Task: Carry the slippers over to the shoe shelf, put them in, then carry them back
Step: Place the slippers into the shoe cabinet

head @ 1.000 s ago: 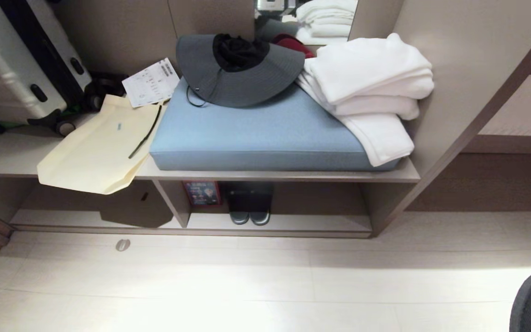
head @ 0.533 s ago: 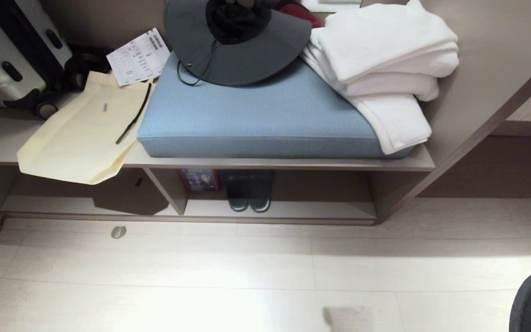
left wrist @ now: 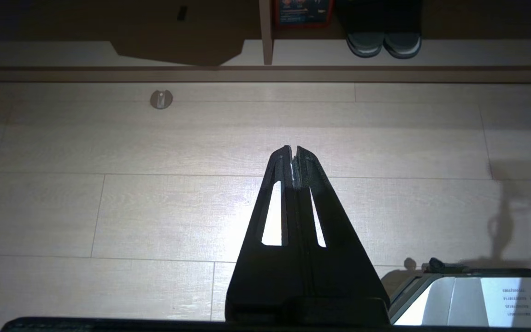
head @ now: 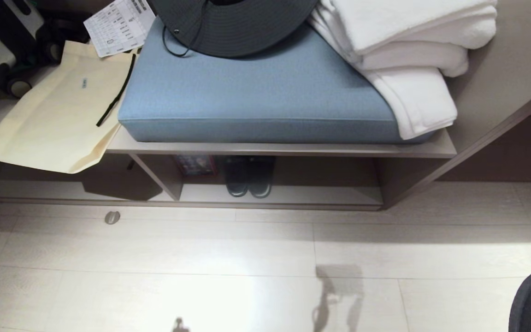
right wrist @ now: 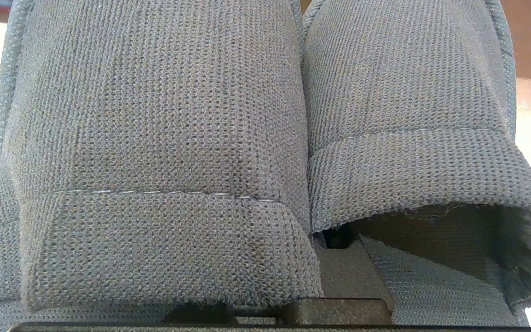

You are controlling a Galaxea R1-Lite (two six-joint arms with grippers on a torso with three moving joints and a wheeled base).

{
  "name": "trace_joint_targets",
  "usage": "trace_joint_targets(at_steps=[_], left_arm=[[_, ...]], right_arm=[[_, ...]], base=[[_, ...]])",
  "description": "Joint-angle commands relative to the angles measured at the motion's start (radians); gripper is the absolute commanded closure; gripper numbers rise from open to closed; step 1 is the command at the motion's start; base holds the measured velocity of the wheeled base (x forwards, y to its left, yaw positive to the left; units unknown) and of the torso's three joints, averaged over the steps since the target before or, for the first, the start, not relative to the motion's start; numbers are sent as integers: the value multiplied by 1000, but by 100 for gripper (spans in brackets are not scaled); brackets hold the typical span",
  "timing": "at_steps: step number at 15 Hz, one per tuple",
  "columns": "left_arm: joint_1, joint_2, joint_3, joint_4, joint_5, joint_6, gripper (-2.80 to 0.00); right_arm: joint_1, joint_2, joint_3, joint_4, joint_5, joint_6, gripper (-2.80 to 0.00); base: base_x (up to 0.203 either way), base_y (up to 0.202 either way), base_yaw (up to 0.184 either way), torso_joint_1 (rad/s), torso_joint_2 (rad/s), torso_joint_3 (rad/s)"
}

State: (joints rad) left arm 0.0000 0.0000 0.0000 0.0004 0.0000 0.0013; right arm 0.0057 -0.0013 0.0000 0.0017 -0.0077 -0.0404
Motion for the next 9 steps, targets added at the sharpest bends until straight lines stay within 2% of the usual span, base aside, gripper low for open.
trace_joint_targets(at_steps=[1, 9], left_arm=[[0, 0, 0, 0, 0, 0, 0], [0, 1, 0, -2, -2, -3, 0]], right_arm=[[0, 1, 0, 0, 0, -1, 0], [0, 1, 0, 0, -2, 1, 0]], base=[[0, 0, 0, 3, 2, -193], [0, 0, 0, 4, 4, -199]])
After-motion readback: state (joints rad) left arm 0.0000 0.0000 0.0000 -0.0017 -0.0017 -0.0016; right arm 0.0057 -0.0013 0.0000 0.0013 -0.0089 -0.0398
